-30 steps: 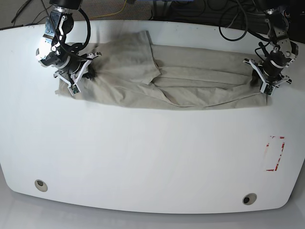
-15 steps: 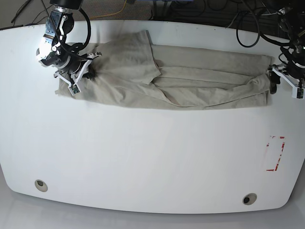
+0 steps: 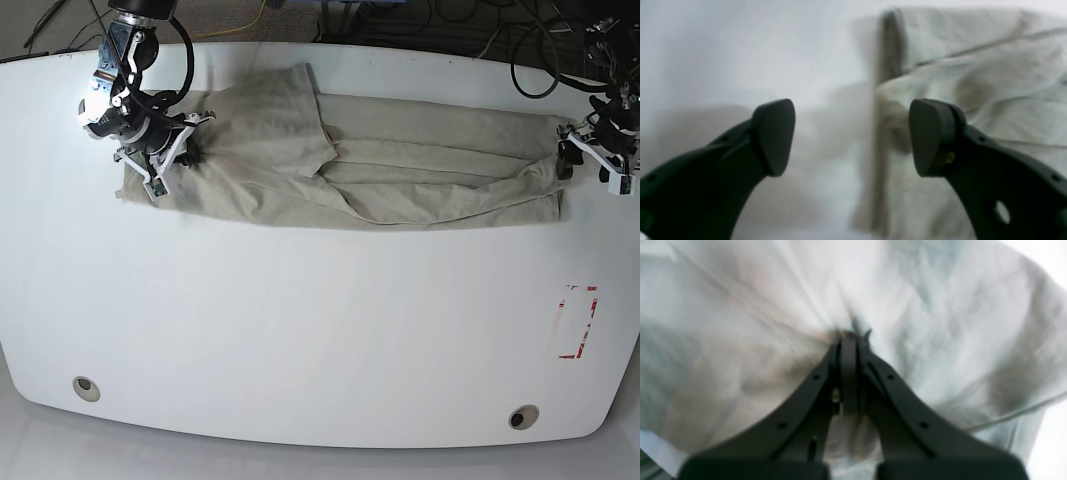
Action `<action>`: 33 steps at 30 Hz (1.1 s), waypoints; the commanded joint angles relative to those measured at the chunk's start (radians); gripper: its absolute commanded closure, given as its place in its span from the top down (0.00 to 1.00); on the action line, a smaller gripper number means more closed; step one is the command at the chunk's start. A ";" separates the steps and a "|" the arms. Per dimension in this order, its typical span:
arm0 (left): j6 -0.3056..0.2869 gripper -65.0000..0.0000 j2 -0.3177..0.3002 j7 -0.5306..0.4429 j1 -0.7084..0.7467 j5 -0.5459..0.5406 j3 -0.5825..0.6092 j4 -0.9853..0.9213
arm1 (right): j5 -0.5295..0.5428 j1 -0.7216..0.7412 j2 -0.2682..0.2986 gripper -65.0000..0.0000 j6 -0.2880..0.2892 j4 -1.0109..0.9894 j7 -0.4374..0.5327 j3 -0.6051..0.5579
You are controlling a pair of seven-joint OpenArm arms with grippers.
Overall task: Layout the t-shirt on the table in an organized manner, then fold the t-shirt properly
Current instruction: 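Drag the gripped end with the left gripper to straighten the strip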
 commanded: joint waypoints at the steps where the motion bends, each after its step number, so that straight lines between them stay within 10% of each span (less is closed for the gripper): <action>1: -0.001 0.78 -0.016 -0.026 -0.009 -0.023 0.008 0.005 | -0.025 -0.004 0.004 0.00 -0.005 0.002 -0.035 -0.001; 26: -0.001 0.77 -0.013 -0.026 -0.011 -0.021 0.171 -0.107 | -0.018 -0.005 0.003 0.00 -0.005 0.002 -0.035 -0.001; 33: -0.001 0.45 -0.013 -0.026 -0.011 -0.018 0.171 -0.107 | -0.018 -0.005 0.003 0.00 -0.005 0.002 -0.035 -0.001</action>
